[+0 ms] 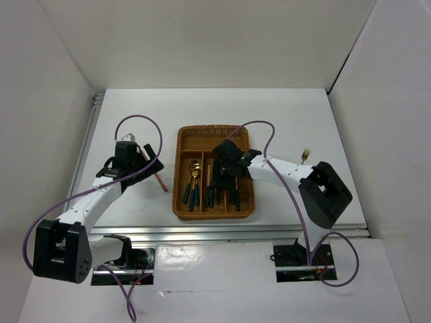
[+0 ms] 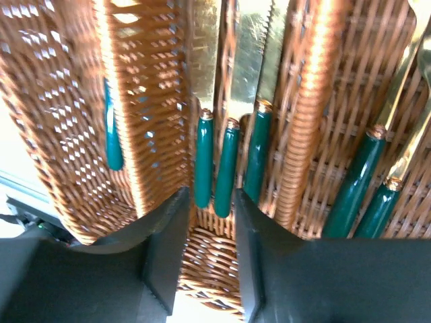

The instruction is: Sort the eating utensils into containers

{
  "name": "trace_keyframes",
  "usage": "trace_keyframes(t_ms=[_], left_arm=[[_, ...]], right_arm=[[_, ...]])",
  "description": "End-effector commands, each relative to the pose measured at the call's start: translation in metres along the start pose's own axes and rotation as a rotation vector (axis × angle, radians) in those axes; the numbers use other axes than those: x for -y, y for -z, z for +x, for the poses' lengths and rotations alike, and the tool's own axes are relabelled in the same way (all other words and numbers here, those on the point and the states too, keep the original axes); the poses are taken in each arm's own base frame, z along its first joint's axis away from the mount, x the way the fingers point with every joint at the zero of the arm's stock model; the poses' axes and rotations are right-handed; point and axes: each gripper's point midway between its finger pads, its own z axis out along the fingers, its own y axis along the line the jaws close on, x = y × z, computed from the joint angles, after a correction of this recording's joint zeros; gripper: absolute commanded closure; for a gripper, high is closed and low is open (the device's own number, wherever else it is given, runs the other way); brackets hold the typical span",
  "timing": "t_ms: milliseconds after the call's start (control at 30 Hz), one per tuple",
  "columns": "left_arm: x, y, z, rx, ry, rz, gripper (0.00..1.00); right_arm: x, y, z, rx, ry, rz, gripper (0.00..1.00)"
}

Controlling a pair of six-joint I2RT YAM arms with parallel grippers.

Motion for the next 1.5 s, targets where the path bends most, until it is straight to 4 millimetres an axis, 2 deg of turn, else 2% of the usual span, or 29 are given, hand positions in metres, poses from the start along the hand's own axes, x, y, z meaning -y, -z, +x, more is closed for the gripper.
trace_keyframes(t_ms=[0,100,167,200,233,300,333,367,433,467,500,533,567,600,633,667,733,767,867,1000,1100,1400,1467], left_arm=[[0.005,0.001,-0.011,0.031,-0.014,0.018,0.00],[0.004,-0.001,-0.009,0.023,-0.014,0.013,0.00],[0.004,-0.001,-0.009,0.023,-0.014,0.013,0.00],[0.003,-0.001,-0.009,0.023,-0.023,0.013,0.00],[0.003,-0.001,-0.009,0.023,-0.023,0.013,0.00],[0.000,-0.003,-0.009,0.020,-0.016,0.002,0.00],[0.000,-0.003,-0.009,0.020,-0.016,0.002,0.00],[0.000,-0.003,-0.009,0.020,-0.016,0.002,0.00],[0.000,-0.003,-0.009,0.020,-0.016,0.002,0.00],[0.001,-0.004,-0.011,0.020,-0.016,0.002,0.00],[0.001,-0.004,-0.011,0.020,-0.016,0.002,0.00],[0.001,-0.004,-0.011,0.020,-0.016,0.002,0.00],[0.001,-0.004,-0.011,0.020,-0.016,0.002,0.00],[0.002,-0.004,-0.010,0.015,-0.016,0.010,0.00],[0.002,-0.004,-0.010,0.015,-0.016,0.010,0.00],[0.004,-0.004,-0.012,0.022,-0.017,0.015,0.00],[0.002,-0.006,-0.010,0.015,-0.016,0.010,0.00],[0.002,-0.006,-0.010,0.015,-0.016,0.010,0.00],[0.002,-0.006,-0.010,0.015,-0.016,0.010,0.00],[0.002,-0.006,-0.010,0.015,-0.016,0.010,0.00],[0.002,-0.006,-0.010,0.015,-0.016,0.010,0.00],[0.004,-0.008,-0.009,0.009,-0.016,0.017,0.00],[0.004,-0.008,-0.009,0.009,-0.016,0.017,0.00]], right_arm=[[-0.027,0.018,-0.029,0.108,0.043,-0.055,0.55],[-0.036,0.036,-0.048,0.177,0.077,-0.047,0.47],[-0.040,0.050,-0.063,0.235,0.093,-0.032,0.46],[-0.037,0.057,-0.073,0.262,0.094,-0.022,0.45],[-0.036,0.069,-0.082,0.294,0.094,-0.025,0.39],[-0.019,0.086,-0.107,0.367,0.075,0.004,0.36],[-0.012,0.101,-0.117,0.410,0.051,0.003,0.35],[0.012,0.107,-0.130,0.436,0.015,0.036,0.30],[0.035,0.126,-0.146,0.495,-0.006,0.054,0.21],[0.060,0.131,-0.156,0.516,-0.059,0.090,0.16],[0.074,0.135,-0.160,0.534,-0.072,0.119,0.02],[0.089,0.138,-0.162,0.542,-0.085,0.156,0.00],[0.113,0.142,-0.163,0.547,-0.130,0.209,0.00],[0.126,0.146,-0.169,0.571,-0.156,0.245,0.00],[0.141,0.145,-0.165,0.556,-0.167,0.287,0.00],[0.167,0.144,-0.163,0.536,-0.214,0.347,0.00],[0.194,0.142,-0.158,0.509,-0.276,0.407,0.00],[0.219,0.140,-0.151,0.484,-0.329,0.453,0.00],[0.248,0.123,-0.130,0.408,-0.388,0.459,0.00],[0.279,0.117,-0.113,0.377,-0.462,0.443,0.00],[0.285,0.114,-0.106,0.354,-0.458,0.474,0.03],[0.300,0.081,-0.084,0.247,-0.476,0.498,0.10],[0.302,0.077,-0.081,0.237,-0.477,0.501,0.15]])
